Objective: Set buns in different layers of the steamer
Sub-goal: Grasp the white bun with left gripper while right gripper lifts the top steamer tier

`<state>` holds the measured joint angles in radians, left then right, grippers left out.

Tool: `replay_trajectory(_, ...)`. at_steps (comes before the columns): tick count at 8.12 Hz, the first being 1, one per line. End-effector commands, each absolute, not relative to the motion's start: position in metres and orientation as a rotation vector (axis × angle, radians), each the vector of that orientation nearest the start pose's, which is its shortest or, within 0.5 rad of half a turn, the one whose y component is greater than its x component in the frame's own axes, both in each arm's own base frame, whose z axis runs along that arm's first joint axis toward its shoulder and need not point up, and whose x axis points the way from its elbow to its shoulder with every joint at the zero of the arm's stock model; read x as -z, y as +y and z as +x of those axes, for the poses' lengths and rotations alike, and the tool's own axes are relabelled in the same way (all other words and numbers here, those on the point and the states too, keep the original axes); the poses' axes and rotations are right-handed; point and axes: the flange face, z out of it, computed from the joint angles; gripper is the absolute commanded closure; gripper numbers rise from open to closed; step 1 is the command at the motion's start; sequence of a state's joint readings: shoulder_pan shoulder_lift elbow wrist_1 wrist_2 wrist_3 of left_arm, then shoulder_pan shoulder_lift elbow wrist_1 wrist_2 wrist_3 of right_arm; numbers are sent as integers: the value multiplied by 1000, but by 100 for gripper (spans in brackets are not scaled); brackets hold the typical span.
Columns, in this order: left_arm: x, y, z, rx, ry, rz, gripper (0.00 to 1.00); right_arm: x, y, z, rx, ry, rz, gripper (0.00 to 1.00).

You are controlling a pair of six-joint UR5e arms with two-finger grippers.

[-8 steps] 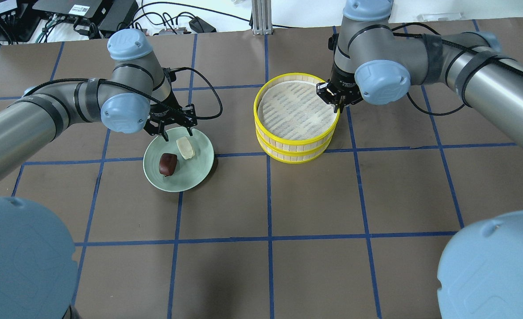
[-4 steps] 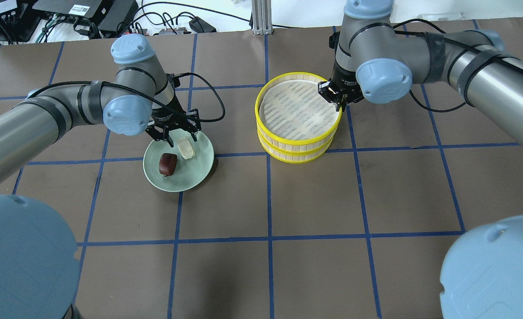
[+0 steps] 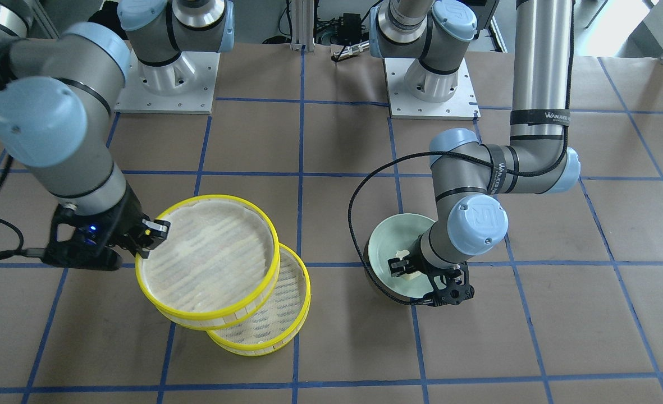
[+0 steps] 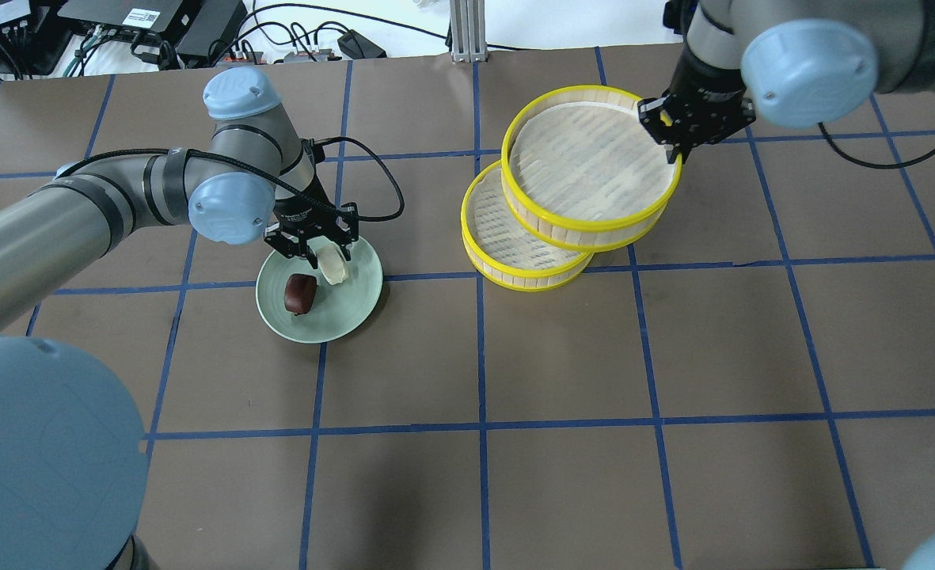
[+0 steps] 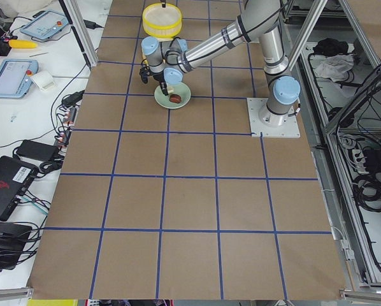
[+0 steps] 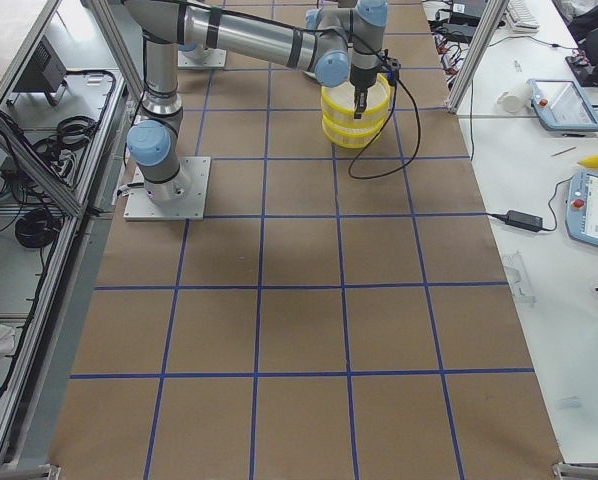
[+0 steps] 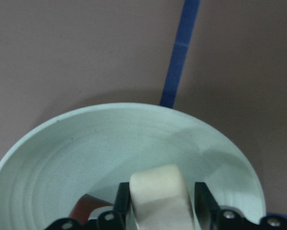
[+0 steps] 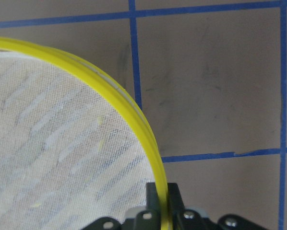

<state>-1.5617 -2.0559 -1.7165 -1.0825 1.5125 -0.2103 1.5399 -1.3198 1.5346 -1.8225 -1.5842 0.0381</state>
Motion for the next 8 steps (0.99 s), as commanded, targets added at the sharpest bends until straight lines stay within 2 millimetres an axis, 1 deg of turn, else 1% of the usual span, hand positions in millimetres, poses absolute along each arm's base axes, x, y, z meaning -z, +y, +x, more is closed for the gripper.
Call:
replay_trajectory(1, -199, -604, -134, -219, 3160, -364, 100, -489, -562, 56, 16, 3206, -1, 100)
replay_trajectory(2, -207, -606, -134, -193, 3165, -364, 100, -502, -551, 40, 6, 3218, -50, 100)
replay_trajectory(3, -224, -608, -134, -143, 3173, -364, 100, -506, -546, 16, -9, 3221, -66, 100)
replay_trajectory(4, -253, -612, -142, -56, 3184, -342, 100, -504, -546, 1, -21, 3211, -52, 100)
replay_trajectory(5, -285, -617, -153, 32, 3227, -325, 100, -502, -547, 0, -28, 3208, -66, 100)
replay_trajectory(6, -307, -617, -174, 104, 3277, -316, 100, -500, -547, 0, -32, 3205, -69, 100)
replay_trajectory(7, -322, -617, -195, 163, 3290, -296, 100, -499, -548, 0, -37, 3204, -72, 100)
replay_trajectory(8, -332, -619, -215, 254, 3346, -293, 100, -499, -547, 0, -39, 3204, -69, 100)
